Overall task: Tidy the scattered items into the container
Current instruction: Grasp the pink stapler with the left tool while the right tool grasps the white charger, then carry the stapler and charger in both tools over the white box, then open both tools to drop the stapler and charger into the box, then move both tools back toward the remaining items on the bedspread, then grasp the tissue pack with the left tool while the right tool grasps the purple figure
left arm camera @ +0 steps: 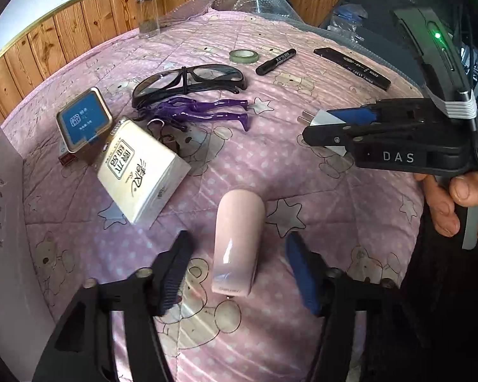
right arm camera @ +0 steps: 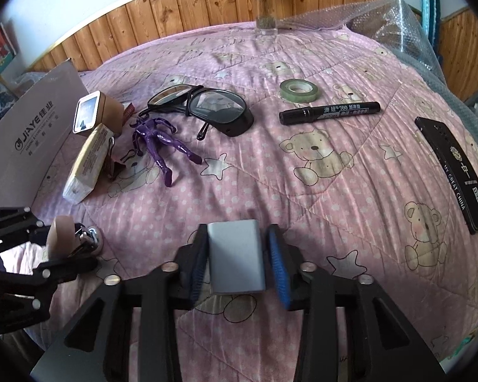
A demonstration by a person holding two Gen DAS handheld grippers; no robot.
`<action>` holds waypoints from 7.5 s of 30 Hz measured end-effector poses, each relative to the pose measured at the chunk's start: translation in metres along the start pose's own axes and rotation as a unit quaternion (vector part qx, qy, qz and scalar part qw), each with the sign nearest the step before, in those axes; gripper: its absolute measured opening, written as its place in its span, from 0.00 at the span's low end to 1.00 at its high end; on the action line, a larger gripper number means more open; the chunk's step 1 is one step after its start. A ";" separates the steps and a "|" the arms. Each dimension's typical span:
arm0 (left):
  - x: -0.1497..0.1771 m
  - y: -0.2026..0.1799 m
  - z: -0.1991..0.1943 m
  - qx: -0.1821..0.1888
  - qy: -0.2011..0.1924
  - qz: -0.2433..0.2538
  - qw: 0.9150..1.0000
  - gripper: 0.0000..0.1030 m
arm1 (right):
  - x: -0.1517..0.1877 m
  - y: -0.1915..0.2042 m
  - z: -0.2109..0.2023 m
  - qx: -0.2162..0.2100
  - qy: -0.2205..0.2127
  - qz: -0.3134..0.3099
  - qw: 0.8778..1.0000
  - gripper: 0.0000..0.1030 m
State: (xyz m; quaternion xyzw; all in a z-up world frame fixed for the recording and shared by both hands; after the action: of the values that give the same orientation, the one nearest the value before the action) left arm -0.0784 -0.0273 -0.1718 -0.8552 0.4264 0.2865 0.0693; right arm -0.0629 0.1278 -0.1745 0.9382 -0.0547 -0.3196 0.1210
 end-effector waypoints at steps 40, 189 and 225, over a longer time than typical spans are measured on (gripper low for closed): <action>0.009 0.070 -0.158 -0.076 -0.046 -0.184 0.979 0.28 | 0.003 0.156 -0.086 -0.044 -0.042 -0.069 0.996 0.31; 0.003 0.153 -0.226 -0.176 -0.022 -0.255 0.950 0.48 | -0.079 0.232 -0.082 -0.167 -0.048 -0.126 0.977 0.46; -0.041 0.099 0.030 -0.037 0.147 -0.360 0.921 0.61 | -0.070 0.059 0.067 -0.131 0.065 -0.154 0.977 0.46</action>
State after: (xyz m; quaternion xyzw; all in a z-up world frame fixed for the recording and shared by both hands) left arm -0.1867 -0.0502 -0.1620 -0.9853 0.0845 0.1291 0.0727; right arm -0.1609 0.0707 -0.1692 0.9301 0.1410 -0.2774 0.1952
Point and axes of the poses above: each gripper's, at about its wrist camera, not at the fingertips, and z roughly the way its jaws point, y to its left, x to its underside, the point moved 5 cm from there along z, roughly the way its jaws point, and after that the axes turned 11 degrees about -x, right-handed, at the moved point
